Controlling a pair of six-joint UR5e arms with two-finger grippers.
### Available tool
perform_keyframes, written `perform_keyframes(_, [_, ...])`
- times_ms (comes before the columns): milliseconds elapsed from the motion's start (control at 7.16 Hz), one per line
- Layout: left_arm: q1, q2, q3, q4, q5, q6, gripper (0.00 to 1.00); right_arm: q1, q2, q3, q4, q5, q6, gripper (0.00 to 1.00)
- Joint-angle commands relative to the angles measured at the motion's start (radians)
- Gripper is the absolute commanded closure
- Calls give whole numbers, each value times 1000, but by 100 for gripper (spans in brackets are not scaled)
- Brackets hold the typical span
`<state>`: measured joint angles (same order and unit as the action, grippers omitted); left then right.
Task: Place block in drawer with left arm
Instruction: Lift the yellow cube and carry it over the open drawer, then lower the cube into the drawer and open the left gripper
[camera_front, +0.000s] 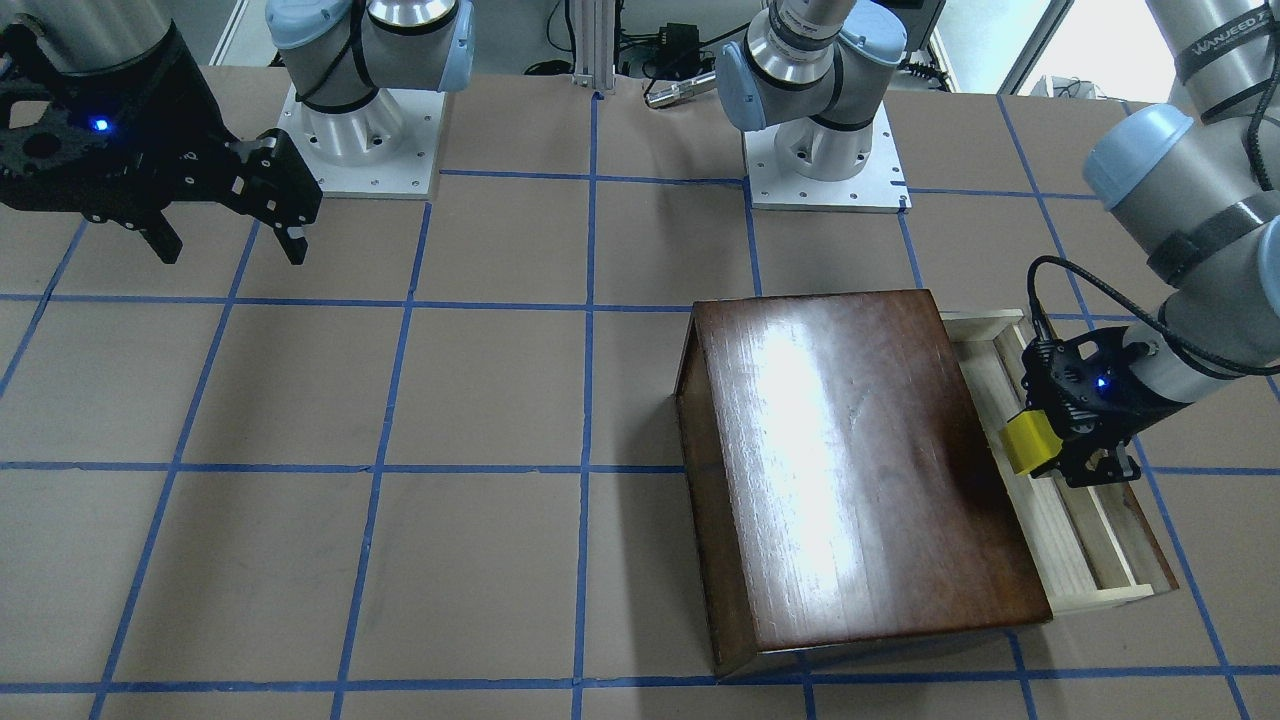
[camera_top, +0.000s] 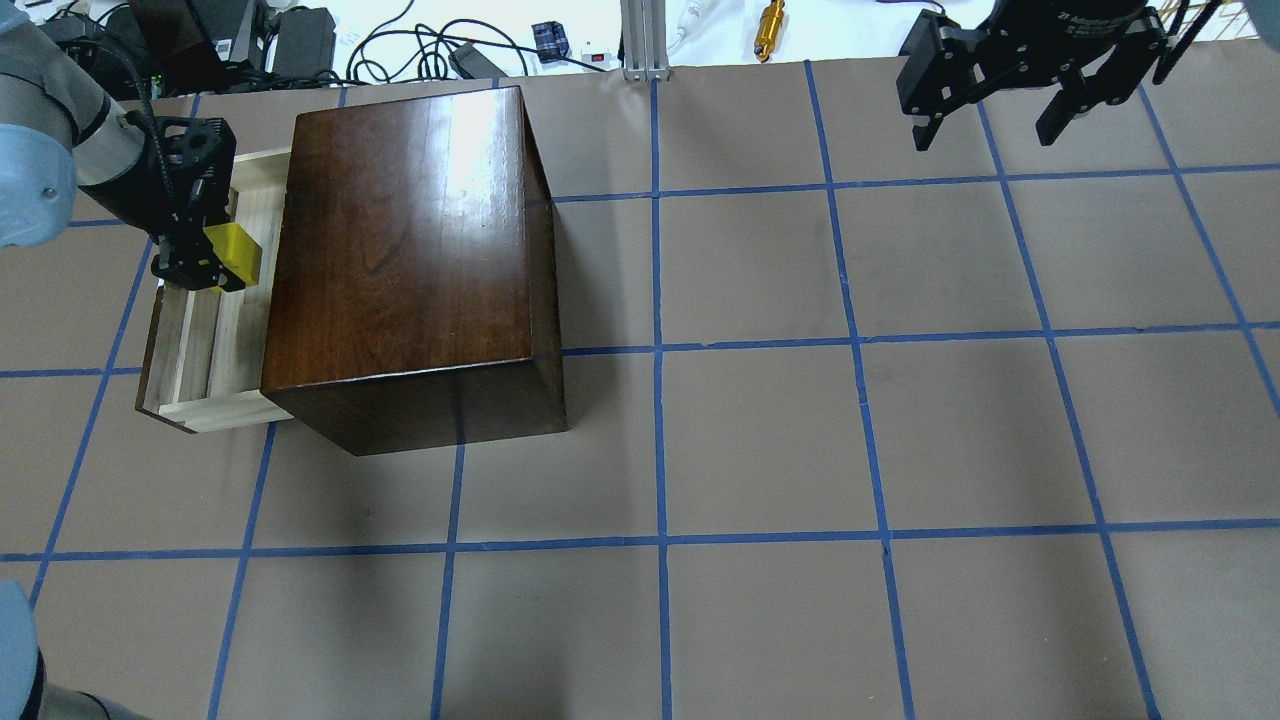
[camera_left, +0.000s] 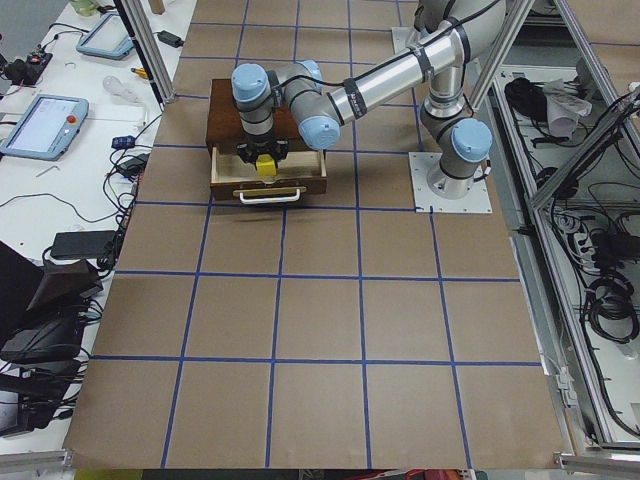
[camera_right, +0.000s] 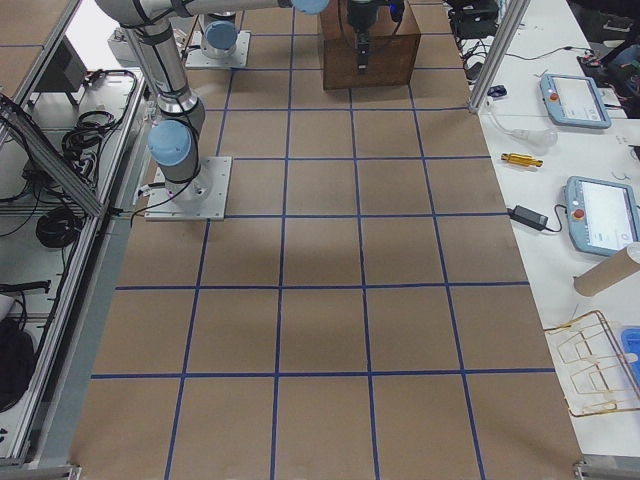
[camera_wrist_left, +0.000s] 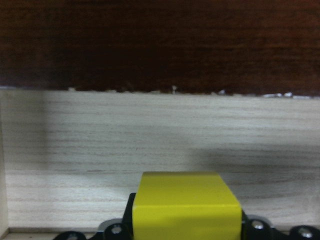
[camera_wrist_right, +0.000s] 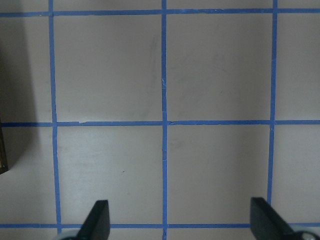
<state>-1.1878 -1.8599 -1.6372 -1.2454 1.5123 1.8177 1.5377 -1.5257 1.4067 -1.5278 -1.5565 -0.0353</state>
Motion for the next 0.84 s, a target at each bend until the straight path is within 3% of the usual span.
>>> perform_keyframes(0, [1, -16, -21, 74, -50, 9, 57, 1, 1, 0, 0, 1, 0, 0])
perform_keyframes(140, [1, -21, -32, 95, -61, 8, 42, -1, -1, 0, 0, 0, 0, 0])
perform_keyframes(419, [5, -21, -32, 96, -57, 18, 25, 1, -1, 0, 0, -1, 0, 0])
perform_keyframes(698, [5, -19, -24, 96, -47, 15, 19, -1, -1, 0, 0, 1, 0, 0])
